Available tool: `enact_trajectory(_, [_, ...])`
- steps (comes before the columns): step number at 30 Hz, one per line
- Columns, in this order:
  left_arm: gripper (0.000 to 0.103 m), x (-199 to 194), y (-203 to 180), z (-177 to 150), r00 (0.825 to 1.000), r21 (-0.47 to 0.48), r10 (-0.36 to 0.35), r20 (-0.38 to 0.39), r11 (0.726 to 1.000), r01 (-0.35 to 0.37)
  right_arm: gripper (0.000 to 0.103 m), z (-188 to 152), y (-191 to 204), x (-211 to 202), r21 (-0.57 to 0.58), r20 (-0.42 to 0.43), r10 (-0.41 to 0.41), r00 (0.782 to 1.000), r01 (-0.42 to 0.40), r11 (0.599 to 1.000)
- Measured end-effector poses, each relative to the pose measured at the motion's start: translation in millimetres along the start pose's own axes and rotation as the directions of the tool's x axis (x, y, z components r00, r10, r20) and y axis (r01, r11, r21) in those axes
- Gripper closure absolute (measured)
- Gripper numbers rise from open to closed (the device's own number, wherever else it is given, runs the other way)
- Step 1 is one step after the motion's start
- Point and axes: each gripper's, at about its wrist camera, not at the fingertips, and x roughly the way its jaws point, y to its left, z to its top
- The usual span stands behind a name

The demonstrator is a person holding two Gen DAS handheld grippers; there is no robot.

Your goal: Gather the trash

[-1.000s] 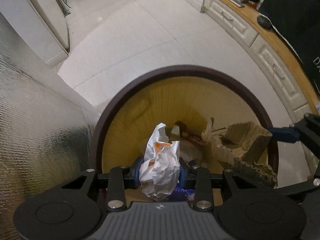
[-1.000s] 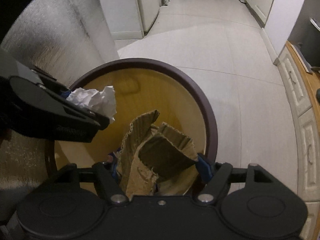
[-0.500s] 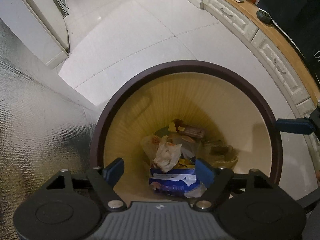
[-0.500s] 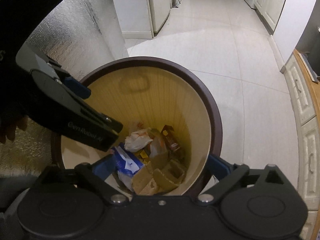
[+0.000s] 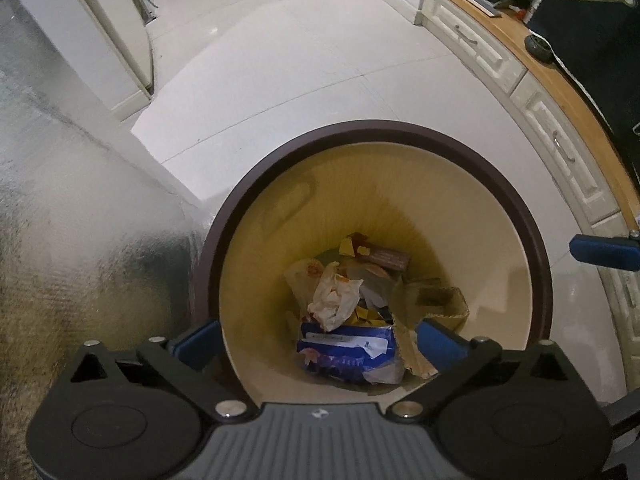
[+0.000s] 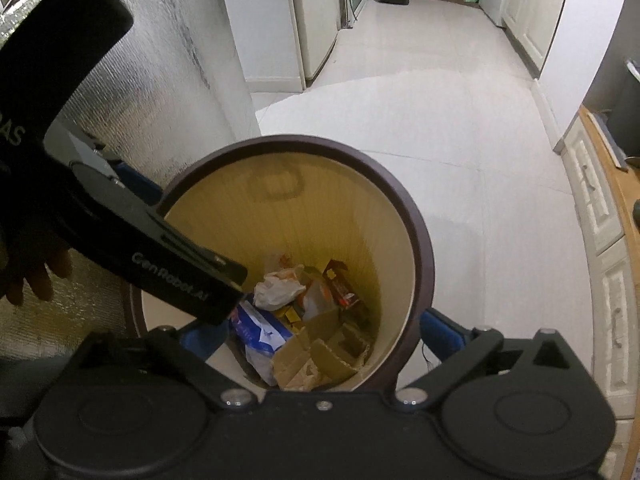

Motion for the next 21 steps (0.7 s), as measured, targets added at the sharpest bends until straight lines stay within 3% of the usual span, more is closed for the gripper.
enact_trajectory(8, [0.000, -23.8, 5.2, -10.5, 1.000, -0.049, 0.014, 0.026, 0.999, -0.013, 0.000, -4.4, -1.8, -26.8, 0.026, 0.037, -0.001, 0.999, 0.000, 1.000])
enact_trajectory(21, [0.000, -91.7, 4.6, -43.6, 0.988, -0.119, 0.005, 0.157, 0.993, 0.014, 0.000, -18.9, -11.2, -90.5, 0.079, 0.143, -0.026, 0.989, 0.014, 0.997])
